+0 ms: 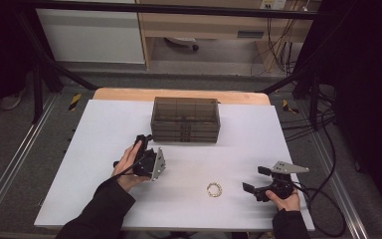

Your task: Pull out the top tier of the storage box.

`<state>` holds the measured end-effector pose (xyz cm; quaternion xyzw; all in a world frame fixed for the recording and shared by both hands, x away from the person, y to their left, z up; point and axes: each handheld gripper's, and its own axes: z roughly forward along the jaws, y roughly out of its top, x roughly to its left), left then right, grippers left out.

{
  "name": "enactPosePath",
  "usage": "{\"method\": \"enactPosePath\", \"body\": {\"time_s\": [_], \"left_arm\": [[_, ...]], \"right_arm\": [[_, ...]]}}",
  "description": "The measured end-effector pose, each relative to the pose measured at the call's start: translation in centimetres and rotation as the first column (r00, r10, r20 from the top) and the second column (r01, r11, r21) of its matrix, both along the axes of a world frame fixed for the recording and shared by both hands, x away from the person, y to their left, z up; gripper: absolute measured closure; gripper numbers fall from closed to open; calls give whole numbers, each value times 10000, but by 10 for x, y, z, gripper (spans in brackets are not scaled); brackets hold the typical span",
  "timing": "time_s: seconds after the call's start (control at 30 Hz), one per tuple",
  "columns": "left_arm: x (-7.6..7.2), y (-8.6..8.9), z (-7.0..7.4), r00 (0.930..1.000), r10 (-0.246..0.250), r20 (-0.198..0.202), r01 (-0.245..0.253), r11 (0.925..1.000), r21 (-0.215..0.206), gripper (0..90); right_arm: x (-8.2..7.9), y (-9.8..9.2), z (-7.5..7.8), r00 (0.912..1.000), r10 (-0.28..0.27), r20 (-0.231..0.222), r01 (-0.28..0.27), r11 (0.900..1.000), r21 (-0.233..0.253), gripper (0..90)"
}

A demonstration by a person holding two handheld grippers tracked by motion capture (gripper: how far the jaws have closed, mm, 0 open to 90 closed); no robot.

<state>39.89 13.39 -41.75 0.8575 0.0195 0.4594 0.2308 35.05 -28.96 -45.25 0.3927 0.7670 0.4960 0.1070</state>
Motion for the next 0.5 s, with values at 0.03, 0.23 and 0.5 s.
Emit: {"method": "enactPosePath", "body": {"time_s": [0.03, 0.23, 0.5], "left_arm": [[1, -1, 0, 10000, -34, 53, 33, 10000, 53, 63], [5, -6, -1, 9984, -190, 524, 179, 9996, 215, 85], [11, -15, -2, 9948, -319, 967, 267, 9981, 551, 88]], "right_arm": [[0, 0, 0, 10000, -5, -6, 5, 10000, 1, 5], [0, 0, 0, 10000, 7, -5, -7, 10000, -10, 5], [0, 0, 0, 10000, 3, 3, -3, 10000, -14, 5]]}}
